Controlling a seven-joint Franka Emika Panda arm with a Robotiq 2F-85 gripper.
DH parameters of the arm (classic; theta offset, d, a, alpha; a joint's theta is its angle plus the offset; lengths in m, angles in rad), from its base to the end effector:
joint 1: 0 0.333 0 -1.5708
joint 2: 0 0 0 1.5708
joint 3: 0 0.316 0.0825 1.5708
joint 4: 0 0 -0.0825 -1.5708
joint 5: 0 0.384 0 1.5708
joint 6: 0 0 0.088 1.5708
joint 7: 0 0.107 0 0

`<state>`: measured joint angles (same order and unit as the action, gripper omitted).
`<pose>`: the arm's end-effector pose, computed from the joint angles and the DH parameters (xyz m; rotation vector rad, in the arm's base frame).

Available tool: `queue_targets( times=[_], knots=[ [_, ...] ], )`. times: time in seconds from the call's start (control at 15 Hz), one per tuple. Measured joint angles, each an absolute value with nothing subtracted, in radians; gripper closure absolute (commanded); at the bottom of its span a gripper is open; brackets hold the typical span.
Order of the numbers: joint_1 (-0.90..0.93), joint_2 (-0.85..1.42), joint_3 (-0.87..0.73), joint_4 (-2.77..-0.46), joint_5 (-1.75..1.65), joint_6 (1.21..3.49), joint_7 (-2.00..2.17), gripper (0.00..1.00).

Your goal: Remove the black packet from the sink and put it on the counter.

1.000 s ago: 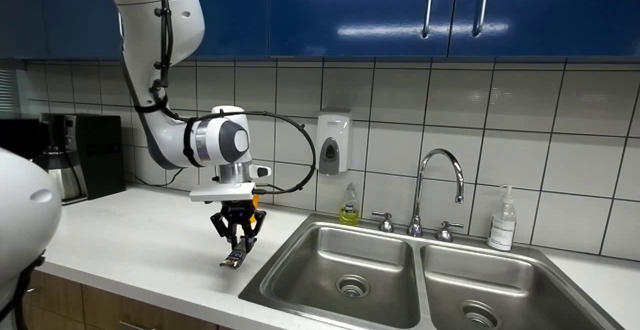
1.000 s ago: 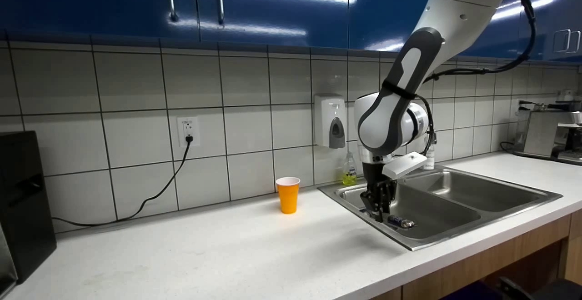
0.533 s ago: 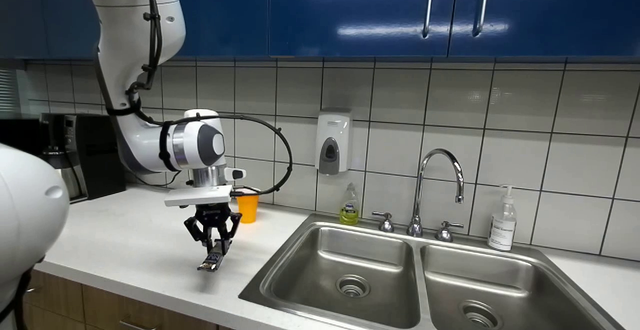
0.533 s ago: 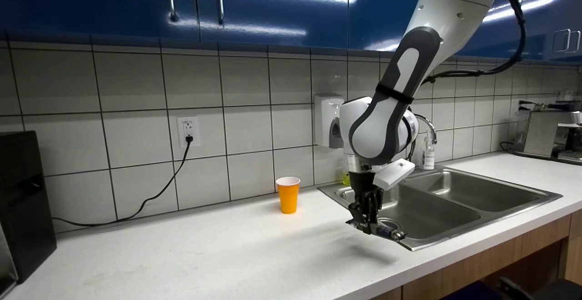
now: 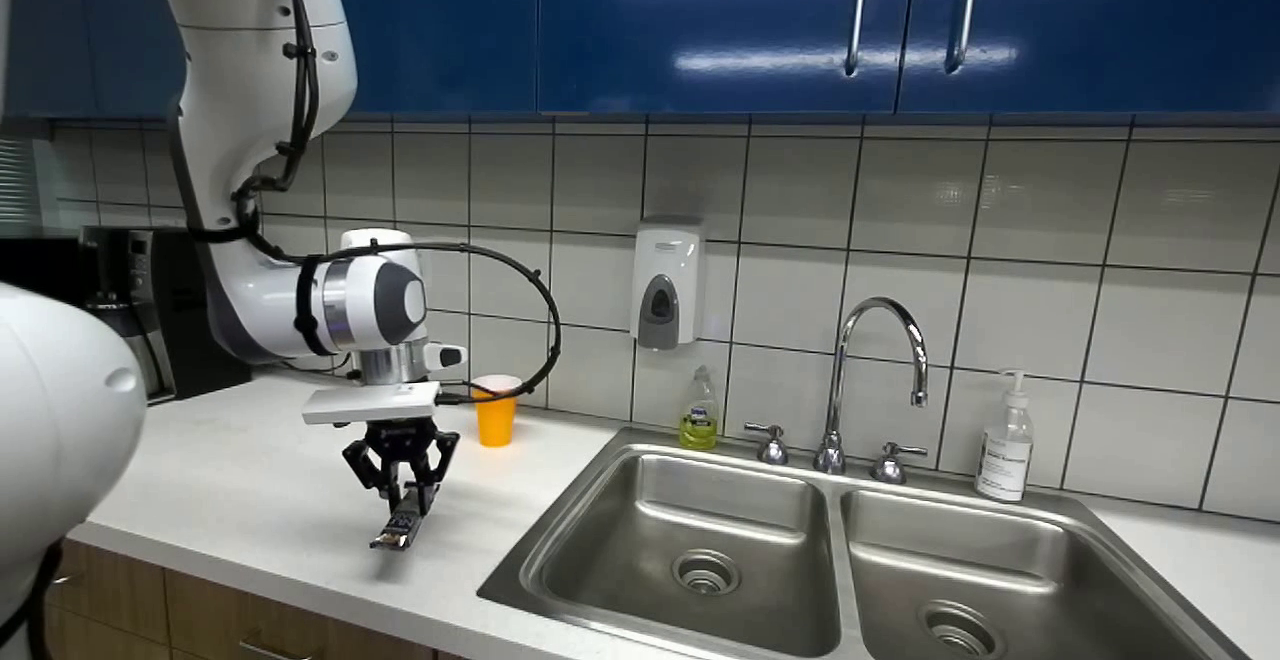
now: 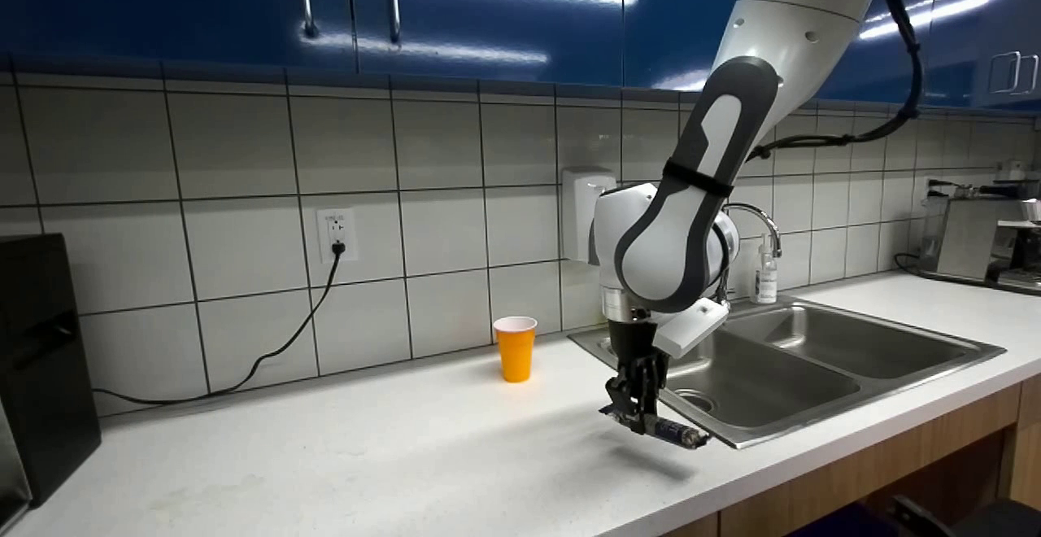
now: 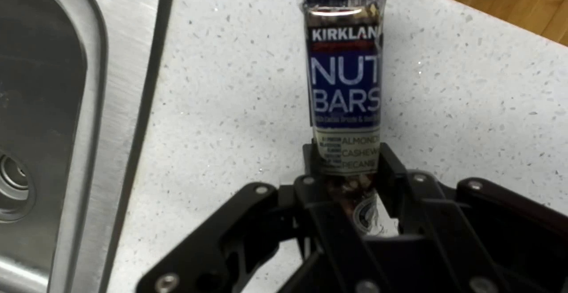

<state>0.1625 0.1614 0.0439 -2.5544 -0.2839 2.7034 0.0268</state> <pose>0.4397 0.1025 0.2075 2.9574 0.6569 0.0027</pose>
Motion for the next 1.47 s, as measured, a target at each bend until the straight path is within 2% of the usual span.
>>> queue_targets(
  times=[1.47],
  knots=[
    [0.231, 0.303, 0.007, -2.461, -0.341, 2.739, 0.164, 0.91]
  ],
)
